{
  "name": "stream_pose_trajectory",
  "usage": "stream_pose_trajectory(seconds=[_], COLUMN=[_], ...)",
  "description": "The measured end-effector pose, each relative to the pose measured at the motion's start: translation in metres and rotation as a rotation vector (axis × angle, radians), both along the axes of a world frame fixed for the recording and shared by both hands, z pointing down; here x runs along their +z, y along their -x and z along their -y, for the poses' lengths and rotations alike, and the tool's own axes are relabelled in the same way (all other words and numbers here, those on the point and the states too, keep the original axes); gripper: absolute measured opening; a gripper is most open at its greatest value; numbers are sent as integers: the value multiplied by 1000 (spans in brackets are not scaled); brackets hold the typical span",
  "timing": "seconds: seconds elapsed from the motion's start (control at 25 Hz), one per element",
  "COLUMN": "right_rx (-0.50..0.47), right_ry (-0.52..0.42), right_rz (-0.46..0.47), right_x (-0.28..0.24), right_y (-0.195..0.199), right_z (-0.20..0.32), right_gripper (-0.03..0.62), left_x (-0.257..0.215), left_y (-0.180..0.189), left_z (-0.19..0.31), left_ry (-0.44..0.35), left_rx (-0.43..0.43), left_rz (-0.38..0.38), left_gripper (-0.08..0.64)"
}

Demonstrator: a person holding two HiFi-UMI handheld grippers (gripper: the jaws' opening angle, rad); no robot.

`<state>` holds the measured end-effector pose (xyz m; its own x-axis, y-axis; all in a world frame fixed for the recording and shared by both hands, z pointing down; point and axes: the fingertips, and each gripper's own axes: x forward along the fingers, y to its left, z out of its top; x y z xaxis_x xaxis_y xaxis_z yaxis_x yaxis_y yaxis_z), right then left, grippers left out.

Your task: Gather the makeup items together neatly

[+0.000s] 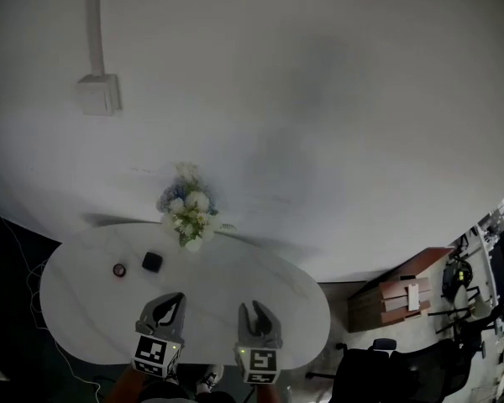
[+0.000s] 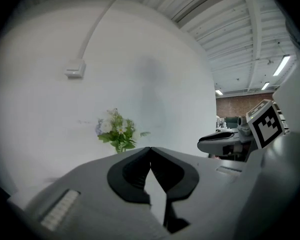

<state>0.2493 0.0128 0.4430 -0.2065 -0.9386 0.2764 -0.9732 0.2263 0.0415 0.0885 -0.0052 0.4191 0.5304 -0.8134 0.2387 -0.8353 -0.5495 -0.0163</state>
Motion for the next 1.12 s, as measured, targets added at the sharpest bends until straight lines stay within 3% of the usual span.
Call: stream_pose_trajectory(seconds=[0.4,0.84,1.12], right_rx=[-102,-186,-313], right_ry=[-66,-64,-54], right_rz=[11,7,24], right_x=[-33,-35,-29], right_y=[59,88,147], right_z=[-4,6,16], right_gripper=[12,11,11], left_x=[-35,-32,-20], left_y=[44,70,123], left_z=[-2,-7,-12], left_ry=[-59,-50,-30], left_rx=[-80,-141,-248], left_rz=[-12,-11,10], left_gripper=[11,11,11])
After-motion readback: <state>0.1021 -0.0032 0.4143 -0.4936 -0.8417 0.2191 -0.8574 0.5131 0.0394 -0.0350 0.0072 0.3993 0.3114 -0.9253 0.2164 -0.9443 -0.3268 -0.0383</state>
